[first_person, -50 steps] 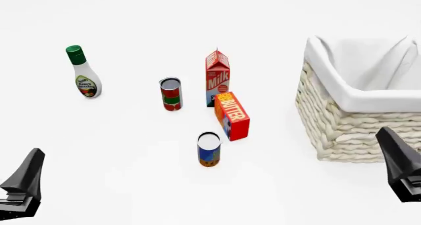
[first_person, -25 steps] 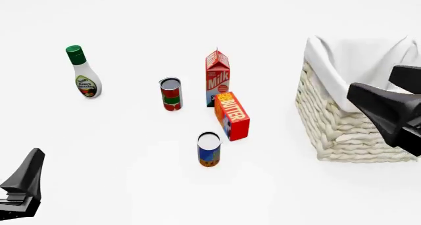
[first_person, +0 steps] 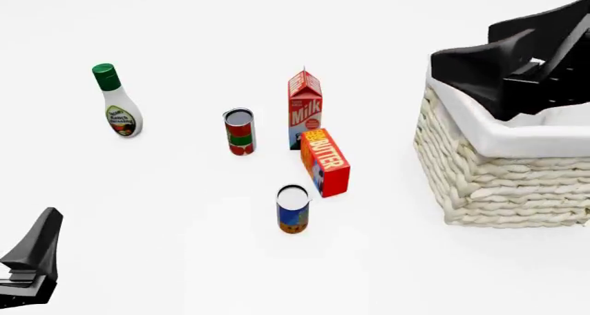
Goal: Pick the alphabet soup and place it in the basket.
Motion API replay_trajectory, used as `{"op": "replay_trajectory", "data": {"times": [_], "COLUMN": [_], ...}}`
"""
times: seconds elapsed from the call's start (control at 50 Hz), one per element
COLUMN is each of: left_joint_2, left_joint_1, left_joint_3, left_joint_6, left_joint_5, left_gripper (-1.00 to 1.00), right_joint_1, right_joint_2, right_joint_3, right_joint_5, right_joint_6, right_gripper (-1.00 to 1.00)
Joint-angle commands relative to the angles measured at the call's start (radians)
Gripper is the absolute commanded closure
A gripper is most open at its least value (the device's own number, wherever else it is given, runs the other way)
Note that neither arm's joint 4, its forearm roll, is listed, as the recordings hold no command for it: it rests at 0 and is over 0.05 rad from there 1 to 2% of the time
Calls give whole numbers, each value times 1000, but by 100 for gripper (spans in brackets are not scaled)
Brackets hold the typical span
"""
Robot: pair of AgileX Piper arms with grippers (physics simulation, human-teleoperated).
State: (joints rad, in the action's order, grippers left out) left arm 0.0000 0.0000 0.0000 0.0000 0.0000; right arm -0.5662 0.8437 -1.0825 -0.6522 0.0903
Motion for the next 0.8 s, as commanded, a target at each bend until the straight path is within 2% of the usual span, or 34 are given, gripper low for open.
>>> {"op": "replay_trajectory", "data": {"times": [0.02,0.18,0.36,0.52,0.6,0.7,0.8], "left_joint_2": [0,0,0,0,0,0,0], "left_joint_1": [0,0,0,0,0,0,0], "left_joint_3": [0,0,0,0,0,0,0], "left_joint_6": [0,0,0,0,0,0,0], "left_joint_5": [0,0,0,0,0,0,0], "left_gripper": [-100,-100,-100,-100,-100,-100,-100], "right_joint_1": [-52,-99,-117,-137,-136,-140,-152], "right_joint_2": [143,217,282,339,381,443,484], "right_joint_3": [-117,-154,-200,-240,-247,-306,-317], "right_joint_5": [-47,-73,-94,-95,-81,-82,-50], "right_joint_6": [28,56,83,85,109,103,88], "right_gripper": [-100,-100,-100,-100,-100,-100,-100]}}
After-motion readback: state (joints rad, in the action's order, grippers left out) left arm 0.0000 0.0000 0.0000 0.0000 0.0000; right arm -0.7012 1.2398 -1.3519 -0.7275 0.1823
